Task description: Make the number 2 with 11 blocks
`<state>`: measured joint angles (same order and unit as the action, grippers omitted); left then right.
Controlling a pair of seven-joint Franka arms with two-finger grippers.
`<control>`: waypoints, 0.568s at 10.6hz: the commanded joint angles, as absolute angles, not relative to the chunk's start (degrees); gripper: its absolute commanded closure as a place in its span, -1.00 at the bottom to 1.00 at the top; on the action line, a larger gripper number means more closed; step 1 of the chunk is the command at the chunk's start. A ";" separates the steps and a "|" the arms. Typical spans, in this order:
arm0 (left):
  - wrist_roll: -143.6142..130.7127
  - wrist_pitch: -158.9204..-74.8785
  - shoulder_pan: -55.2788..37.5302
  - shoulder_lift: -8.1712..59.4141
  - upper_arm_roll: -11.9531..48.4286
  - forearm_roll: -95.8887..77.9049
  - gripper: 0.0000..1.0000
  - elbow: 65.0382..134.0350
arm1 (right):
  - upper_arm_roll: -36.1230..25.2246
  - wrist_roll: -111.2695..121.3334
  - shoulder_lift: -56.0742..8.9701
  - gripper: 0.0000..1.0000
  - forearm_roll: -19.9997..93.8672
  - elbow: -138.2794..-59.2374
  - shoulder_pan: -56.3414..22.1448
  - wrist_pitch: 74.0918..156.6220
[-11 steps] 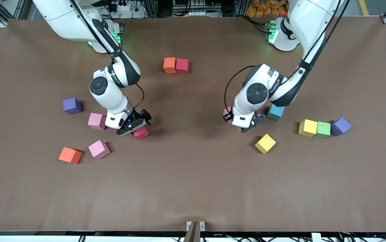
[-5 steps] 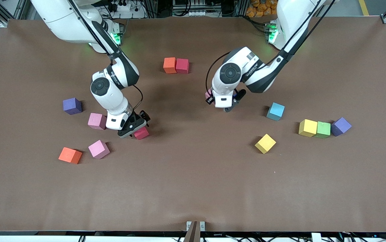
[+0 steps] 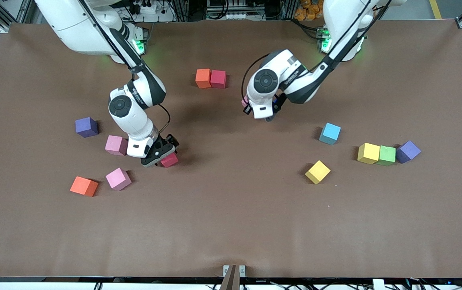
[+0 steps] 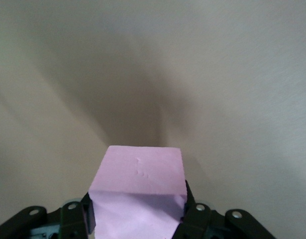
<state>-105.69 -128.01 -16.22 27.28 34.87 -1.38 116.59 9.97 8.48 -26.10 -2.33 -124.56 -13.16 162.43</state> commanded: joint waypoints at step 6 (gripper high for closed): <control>-121.80 -142.35 -18.46 25.75 36.12 -7.65 1.00 125.84 | 10.28 8.53 -27.51 -1.00 -3.69 -122.96 -12.66 162.69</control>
